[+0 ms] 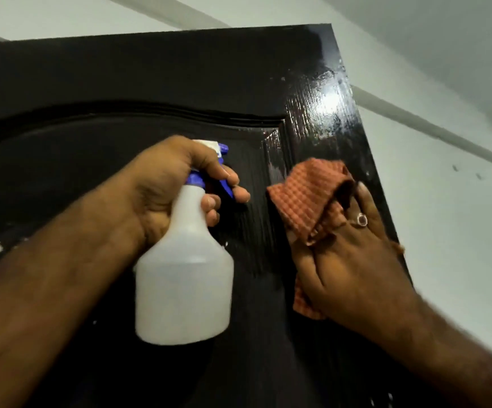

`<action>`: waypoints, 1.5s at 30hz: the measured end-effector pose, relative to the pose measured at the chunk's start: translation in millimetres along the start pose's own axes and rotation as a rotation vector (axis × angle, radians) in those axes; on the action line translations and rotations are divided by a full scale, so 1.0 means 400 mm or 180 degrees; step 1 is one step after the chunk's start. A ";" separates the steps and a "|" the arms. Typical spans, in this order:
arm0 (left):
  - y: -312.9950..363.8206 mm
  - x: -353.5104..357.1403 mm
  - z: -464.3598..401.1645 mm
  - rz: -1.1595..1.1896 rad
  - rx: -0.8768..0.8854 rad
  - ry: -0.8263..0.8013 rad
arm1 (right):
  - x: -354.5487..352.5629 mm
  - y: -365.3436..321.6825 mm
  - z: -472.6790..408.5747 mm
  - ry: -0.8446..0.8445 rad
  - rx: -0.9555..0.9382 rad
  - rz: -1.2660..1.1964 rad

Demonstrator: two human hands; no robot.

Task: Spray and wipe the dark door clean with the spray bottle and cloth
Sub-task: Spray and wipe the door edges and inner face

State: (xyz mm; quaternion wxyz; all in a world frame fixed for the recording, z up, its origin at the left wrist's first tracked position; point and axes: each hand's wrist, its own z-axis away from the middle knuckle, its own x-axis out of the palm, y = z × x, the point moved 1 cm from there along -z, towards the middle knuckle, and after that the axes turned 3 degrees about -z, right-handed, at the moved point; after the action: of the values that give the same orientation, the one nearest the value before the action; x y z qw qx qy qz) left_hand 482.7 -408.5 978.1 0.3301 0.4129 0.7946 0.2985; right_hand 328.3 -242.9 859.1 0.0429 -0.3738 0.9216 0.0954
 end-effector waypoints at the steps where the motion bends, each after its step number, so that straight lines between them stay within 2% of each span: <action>1: -0.007 0.017 0.022 0.0191 -0.0156 -0.0016 | 0.002 0.001 0.010 0.0094 0.0029 0.0012; 5: -0.003 0.071 0.061 0.0214 -0.0392 0.0180 | -0.008 0.015 -0.032 0.0103 0.0274 -0.0108; 9: 0.033 0.067 0.042 0.0265 -0.0333 0.0481 | -0.022 0.060 -0.282 0.0194 0.0562 -0.0310; 11: 0.039 0.067 0.028 0.0301 -0.0289 0.0590 | -0.016 0.061 -0.333 0.0157 0.0687 -0.0259; 13: 0.031 0.067 0.021 0.0372 -0.0302 0.0611 | -0.003 0.055 -0.302 0.0245 0.0763 -0.0215; 16: -0.001 0.066 0.031 0.0434 -0.0313 0.0568 | 0.006 0.022 -0.118 0.0306 0.0684 -0.0362; 19: -0.039 0.069 0.046 0.0475 -0.0346 0.0458 | 0.009 -0.009 0.075 -0.0015 0.0753 -0.0658; 21: -0.054 0.072 0.052 0.0430 -0.0380 0.0404 | 0.019 -0.009 0.121 -0.0210 0.0759 -0.0572; 24: -0.051 0.075 0.048 0.0357 -0.0458 0.0398 | 0.013 0.022 0.034 -0.0045 0.0735 -0.0467; 27: -0.026 0.074 0.036 0.0309 -0.0460 0.0455 | 0.001 0.090 -0.168 0.0193 0.0967 -0.0377; 31: 0.004 0.065 0.022 0.0349 -0.0322 0.0577 | -0.016 0.140 -0.314 0.0141 0.0992 -0.0230; 33: 0.002 0.058 0.019 0.0374 -0.0348 0.0580 | -0.015 0.128 -0.263 0.0273 0.0767 -0.0300; 37: -0.026 0.064 0.024 0.0445 -0.0410 0.0427 | 0.006 0.069 -0.020 0.0572 0.0434 -0.0616; 40: -0.045 0.082 0.027 0.0481 -0.0411 0.0311 | 0.031 0.021 0.127 0.0043 0.0643 -0.0707; 42: -0.046 0.096 0.023 0.0454 -0.0425 0.0254 | 0.038 0.020 0.140 -0.0115 0.0732 -0.0836; 45: -0.027 0.104 0.013 0.0344 -0.0435 0.0297 | 0.024 0.044 0.032 0.0277 0.0384 -0.0651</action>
State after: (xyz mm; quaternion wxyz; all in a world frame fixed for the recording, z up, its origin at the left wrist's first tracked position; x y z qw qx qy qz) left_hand 463.3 -377.1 955.2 0.3034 0.4174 0.7635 0.3883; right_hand 309.2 -234.7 847.7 0.0348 -0.4664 0.8837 0.0187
